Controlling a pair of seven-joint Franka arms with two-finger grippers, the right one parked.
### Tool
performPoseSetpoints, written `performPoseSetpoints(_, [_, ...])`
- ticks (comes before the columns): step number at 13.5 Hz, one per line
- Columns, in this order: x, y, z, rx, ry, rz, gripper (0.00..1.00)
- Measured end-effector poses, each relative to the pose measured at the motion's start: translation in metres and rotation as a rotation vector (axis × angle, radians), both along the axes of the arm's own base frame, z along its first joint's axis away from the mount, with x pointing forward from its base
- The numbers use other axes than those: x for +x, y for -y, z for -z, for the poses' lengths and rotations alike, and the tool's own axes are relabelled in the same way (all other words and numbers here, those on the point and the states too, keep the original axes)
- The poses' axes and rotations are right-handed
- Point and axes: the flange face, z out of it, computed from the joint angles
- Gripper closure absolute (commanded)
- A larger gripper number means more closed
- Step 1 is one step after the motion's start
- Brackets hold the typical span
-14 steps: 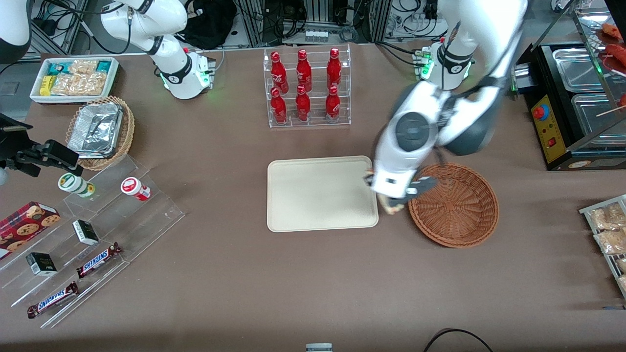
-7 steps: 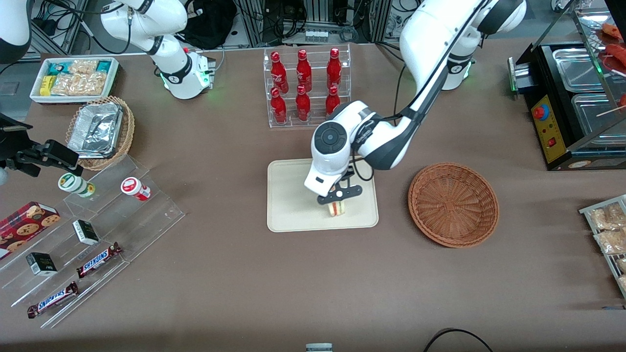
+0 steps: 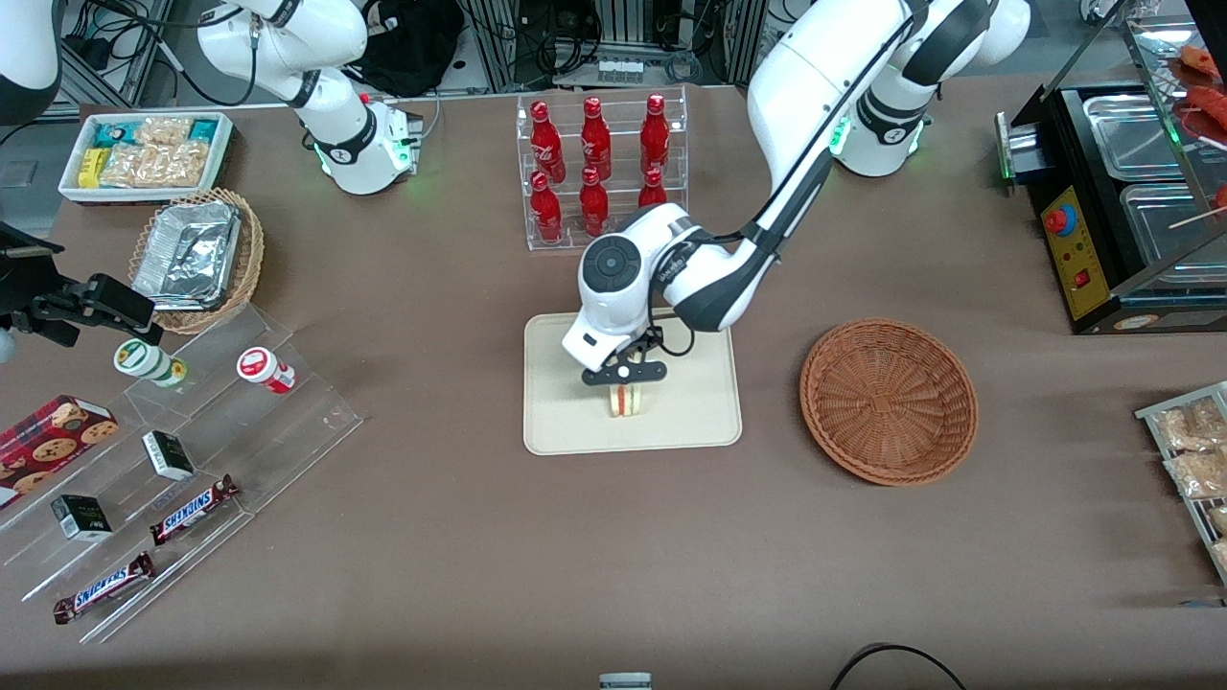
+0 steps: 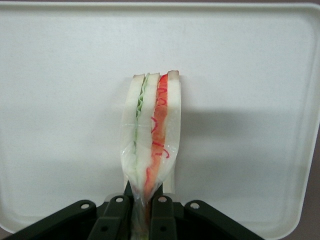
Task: Place sandwich from basket to tray
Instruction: 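Lower the sandwich onto the tray and open the left gripper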
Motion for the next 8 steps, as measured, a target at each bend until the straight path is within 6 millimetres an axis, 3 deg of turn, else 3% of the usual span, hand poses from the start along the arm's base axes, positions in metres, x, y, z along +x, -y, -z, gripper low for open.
performPoseSetpoints(2, [-0.0036,0.0009,0.0021,0.01,-0.007,0.02,0.8])
performPoseSetpoints(3, [-0.0039,0.0003,0.0033,0.014,-0.009,0.024,0.71])
performPoseSetpoints(5, [-0.0035,-0.0004,0.0047,0.017,-0.009,0.026,0.0])
performPoseSetpoints(8, [-0.0012,-0.0007,0.0021,0.016,-0.003,-0.001,0.0])
